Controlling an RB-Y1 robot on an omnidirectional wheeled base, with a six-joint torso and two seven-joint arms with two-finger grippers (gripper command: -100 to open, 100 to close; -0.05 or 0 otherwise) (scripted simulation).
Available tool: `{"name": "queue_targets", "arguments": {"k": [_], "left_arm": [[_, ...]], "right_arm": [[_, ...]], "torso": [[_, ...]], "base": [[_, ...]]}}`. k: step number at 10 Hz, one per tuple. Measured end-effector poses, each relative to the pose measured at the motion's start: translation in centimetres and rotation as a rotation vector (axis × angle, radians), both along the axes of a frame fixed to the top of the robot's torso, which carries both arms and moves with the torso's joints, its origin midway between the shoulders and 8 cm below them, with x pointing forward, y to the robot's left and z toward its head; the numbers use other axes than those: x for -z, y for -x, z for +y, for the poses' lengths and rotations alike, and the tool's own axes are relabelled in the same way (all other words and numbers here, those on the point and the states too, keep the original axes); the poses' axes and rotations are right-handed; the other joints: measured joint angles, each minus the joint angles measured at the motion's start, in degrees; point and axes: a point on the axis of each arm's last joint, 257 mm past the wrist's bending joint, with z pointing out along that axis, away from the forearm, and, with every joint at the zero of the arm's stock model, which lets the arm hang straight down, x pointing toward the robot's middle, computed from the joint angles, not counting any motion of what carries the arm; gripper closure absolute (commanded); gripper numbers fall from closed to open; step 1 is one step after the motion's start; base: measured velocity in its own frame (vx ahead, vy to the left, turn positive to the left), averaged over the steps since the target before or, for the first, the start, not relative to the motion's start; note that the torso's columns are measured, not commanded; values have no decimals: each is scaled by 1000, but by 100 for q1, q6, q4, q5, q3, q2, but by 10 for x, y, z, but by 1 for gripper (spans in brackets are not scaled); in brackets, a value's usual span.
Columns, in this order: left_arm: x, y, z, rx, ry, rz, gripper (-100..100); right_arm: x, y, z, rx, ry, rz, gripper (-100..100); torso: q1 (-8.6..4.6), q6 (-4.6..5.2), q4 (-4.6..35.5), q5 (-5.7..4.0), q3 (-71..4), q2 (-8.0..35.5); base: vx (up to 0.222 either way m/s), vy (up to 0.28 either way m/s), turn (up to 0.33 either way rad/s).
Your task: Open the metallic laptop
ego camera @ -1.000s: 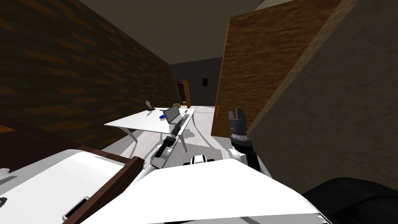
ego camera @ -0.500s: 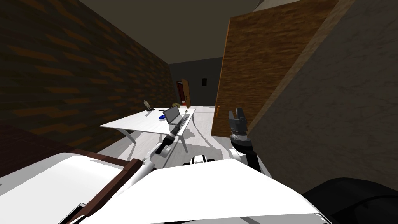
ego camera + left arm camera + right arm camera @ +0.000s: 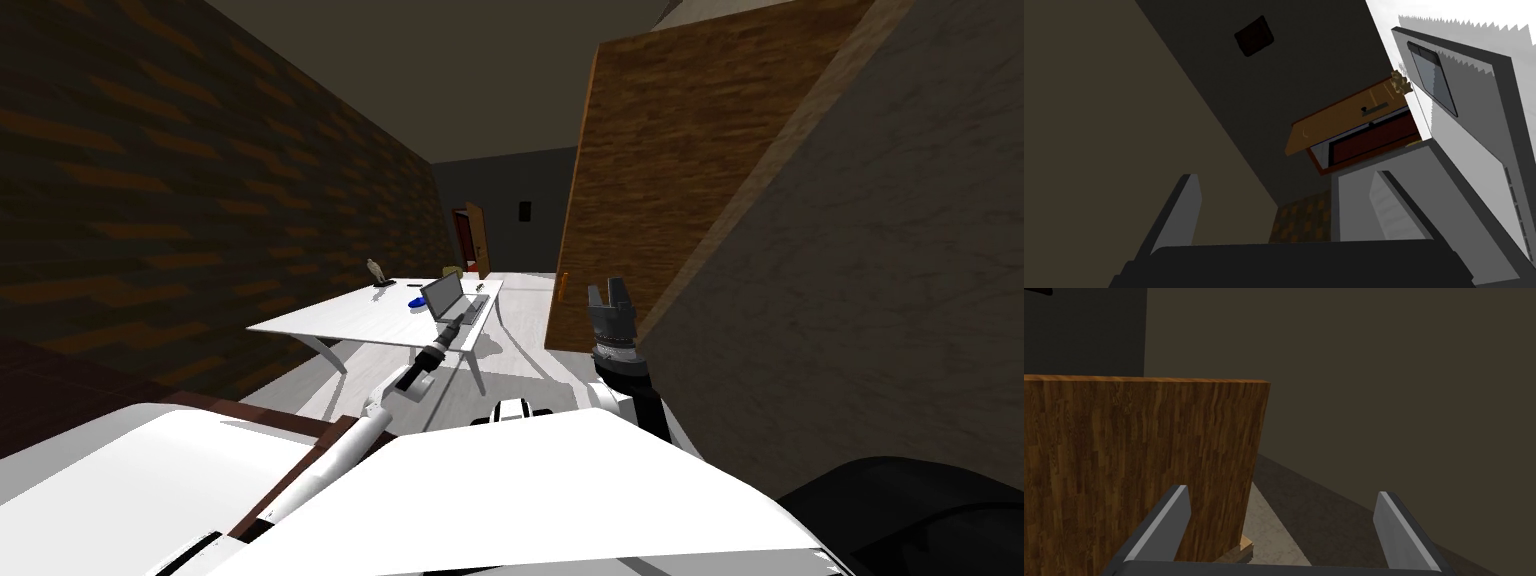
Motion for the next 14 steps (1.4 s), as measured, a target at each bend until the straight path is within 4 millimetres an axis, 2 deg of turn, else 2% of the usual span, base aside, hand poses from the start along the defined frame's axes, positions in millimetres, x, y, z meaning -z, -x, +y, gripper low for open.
{"name": "queue_targets", "arguments": {"k": [2,3,7,12,13,14], "left_arm": [[14,-13,21,-25,-55,34,-100],[17,-21,37,-43,-85,52,-100],[30,-29,78,-97,-165,103,-100],[30,-43,138,-172,-264,146,-100],[30,-43,139,-173,-266,146,-100],[30,-43,139,-173,-266,146,100]], "right_arm": [[0,0,0,0,0,0,0],[0,0,0,0,0,0,0],[0,0,0,0,0,0,0],[0,0,0,0,0,0,0],[0,0,0,0,0,0,0],[0,0,0,0,0,0,0]], "torso": [[19,0,-1,6,-3,-3],[17,-1,-2,6,-5,-7],[-20,1,4,-6,8,13],[11,-1,-2,5,-3,-5],[-19,1,3,-3,9,16],[-29,1,8,-9,16,26]], "base": [[60,129,-47],[85,141,-33],[53,92,-23],[88,106,-25],[12,15,1],[7,7,0]]}}
